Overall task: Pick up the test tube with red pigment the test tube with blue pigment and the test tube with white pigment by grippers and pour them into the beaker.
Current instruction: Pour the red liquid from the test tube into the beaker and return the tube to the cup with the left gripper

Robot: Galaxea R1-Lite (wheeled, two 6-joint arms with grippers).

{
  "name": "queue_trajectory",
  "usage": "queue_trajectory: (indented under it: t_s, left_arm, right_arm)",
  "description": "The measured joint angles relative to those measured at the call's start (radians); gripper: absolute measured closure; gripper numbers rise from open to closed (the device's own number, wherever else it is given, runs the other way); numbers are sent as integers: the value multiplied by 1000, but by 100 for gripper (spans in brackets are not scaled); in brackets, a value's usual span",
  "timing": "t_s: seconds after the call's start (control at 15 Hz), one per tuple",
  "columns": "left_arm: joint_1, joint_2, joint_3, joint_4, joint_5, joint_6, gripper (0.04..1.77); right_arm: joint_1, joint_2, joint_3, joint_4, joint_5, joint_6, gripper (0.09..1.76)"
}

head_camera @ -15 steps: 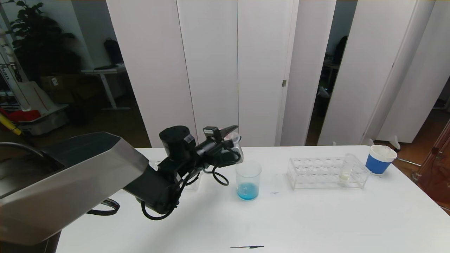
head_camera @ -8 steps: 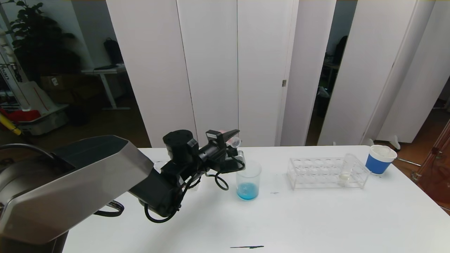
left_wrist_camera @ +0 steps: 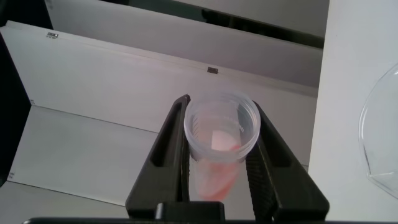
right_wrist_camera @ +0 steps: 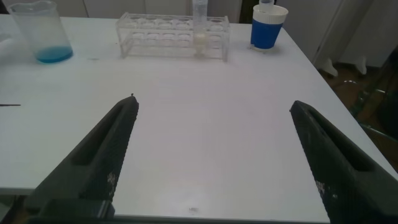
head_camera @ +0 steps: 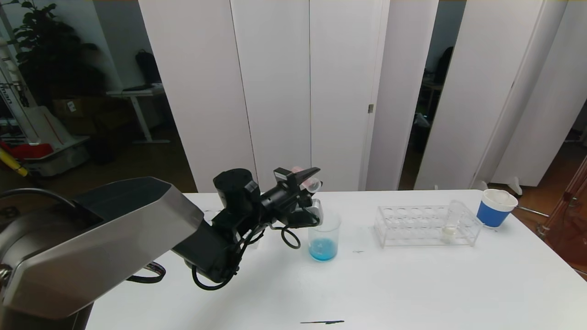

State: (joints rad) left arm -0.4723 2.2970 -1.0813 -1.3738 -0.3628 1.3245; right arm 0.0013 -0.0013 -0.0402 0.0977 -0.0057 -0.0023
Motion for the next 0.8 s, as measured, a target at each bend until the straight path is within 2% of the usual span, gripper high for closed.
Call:
queue_trajectory:
  t_s: [0.13, 0.33, 0.8]
  left_arm:
    - [2, 13, -9, 0, -26, 5, 121]
    - [-2, 35, -49, -6, -29, 63, 121]
    - [-5, 77, -83, -41, -47, 114, 121]
  right_arm:
    - [0, 0, 0, 0, 0, 0, 10]
    - [0, 0, 0, 0, 0, 0, 10]
    - [0, 0, 0, 0, 0, -1, 10]
